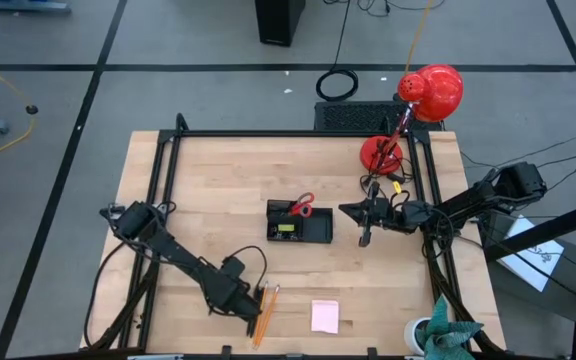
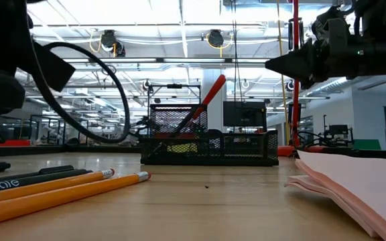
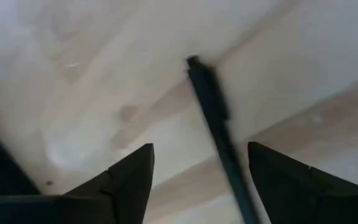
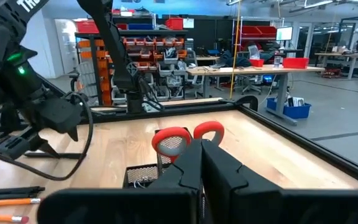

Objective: Pick and place office supplies into organizer
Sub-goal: Put the black pen into the black desk organizer

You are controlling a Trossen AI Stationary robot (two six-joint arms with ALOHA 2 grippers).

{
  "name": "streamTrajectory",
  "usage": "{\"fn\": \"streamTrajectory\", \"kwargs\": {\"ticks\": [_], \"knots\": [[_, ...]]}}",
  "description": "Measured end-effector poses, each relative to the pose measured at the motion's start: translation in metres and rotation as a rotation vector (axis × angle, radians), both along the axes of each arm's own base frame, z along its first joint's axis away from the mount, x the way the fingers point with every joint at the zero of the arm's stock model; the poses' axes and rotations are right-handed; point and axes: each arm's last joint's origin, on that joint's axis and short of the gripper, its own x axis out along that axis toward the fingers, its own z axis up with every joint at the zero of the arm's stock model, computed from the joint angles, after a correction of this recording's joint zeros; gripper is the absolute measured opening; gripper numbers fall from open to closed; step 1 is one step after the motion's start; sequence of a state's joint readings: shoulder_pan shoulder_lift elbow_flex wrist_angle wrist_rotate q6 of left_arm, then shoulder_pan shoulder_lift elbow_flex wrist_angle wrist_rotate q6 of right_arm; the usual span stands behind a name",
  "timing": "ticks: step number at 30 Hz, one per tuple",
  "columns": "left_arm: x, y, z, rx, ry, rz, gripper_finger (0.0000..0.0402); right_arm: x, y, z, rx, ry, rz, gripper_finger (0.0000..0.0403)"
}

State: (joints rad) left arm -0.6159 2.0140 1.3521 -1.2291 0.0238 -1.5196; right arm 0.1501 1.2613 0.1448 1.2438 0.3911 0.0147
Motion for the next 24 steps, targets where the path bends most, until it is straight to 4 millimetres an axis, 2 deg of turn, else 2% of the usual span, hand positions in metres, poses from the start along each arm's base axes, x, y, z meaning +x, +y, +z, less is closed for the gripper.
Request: {"fn": "streamTrajectory", "kwargs": {"ticks": [4,9,17,24], "knots": [[0.004,-0.008,-0.002,-0.029,-0.080,-0.024,0.0268,0.000,0.000,-0.001,0.014,0.011,0.003,0.0004],[0.004,-0.007,-0.007,-0.019,-0.125,-0.022,0.0240,0.000,0.000,-0.002,0.025,0.013,0.004,0.0004],[-0.005,0.000,-0.022,0.005,-0.122,0.044,0.0160,0.000,0.000,-0.002,0.047,0.010,0.006,0.0004],[-0.001,0.002,-0.030,-0.054,-0.183,-0.037,0.0077,0.000,0.000,-0.002,0.046,0.010,0.007,0.0004]]}}
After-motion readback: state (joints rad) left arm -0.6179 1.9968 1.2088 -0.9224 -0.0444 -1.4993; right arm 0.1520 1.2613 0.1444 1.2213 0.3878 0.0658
